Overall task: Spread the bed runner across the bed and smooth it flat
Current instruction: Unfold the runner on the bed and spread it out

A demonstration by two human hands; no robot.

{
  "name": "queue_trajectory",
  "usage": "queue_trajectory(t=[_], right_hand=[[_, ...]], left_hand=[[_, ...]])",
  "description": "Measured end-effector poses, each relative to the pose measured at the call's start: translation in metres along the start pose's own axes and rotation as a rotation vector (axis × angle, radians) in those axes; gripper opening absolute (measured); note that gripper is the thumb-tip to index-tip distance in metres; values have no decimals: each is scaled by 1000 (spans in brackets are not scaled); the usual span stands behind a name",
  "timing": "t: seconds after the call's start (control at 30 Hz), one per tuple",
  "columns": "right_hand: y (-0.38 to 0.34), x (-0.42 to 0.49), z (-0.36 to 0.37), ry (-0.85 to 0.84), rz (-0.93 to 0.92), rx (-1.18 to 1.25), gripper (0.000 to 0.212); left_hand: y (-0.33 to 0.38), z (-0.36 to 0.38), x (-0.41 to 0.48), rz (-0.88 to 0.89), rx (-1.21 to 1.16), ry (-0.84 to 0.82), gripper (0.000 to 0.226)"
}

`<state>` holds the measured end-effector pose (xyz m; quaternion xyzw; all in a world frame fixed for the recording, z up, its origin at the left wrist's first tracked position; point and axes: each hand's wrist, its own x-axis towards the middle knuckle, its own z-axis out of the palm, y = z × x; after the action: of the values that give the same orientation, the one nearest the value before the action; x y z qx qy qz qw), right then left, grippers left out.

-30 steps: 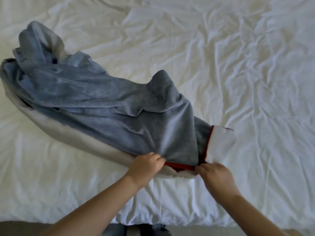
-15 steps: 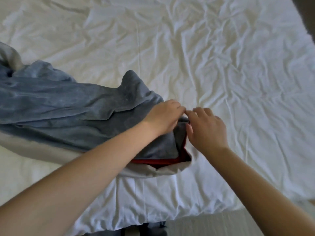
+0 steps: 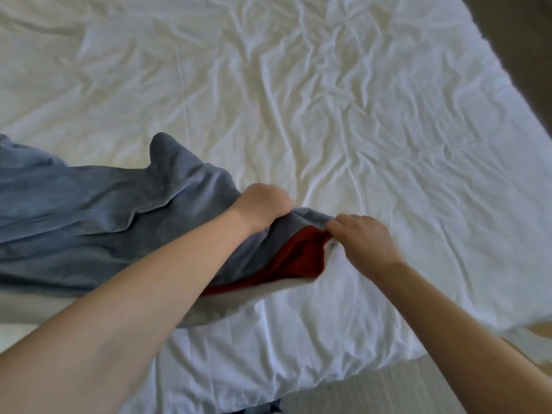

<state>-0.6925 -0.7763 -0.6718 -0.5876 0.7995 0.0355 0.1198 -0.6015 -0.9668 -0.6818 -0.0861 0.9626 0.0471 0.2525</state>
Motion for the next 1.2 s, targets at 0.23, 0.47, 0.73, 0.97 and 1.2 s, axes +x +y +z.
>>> queue_trajectory(t=[0.23,0.47,0.73,0.97,1.2], right_hand=[[84,-28,-30,332,166,-43,23],[137,-98,0,326,354,-137,33],[107,-104,30,-73,464,-24,37],[-3,-58,8,132,61,216,43],[-78,-16,41,-50,128,96,30]], left_hand=[[47,-67,57,123,92,400,22],[124,-75,90,256,101,333,18],[74,-38,54,266,-50,480,25],[20,34,-61,49,-233,613,23],[-1,91,-114,-92,-154,430,30]])
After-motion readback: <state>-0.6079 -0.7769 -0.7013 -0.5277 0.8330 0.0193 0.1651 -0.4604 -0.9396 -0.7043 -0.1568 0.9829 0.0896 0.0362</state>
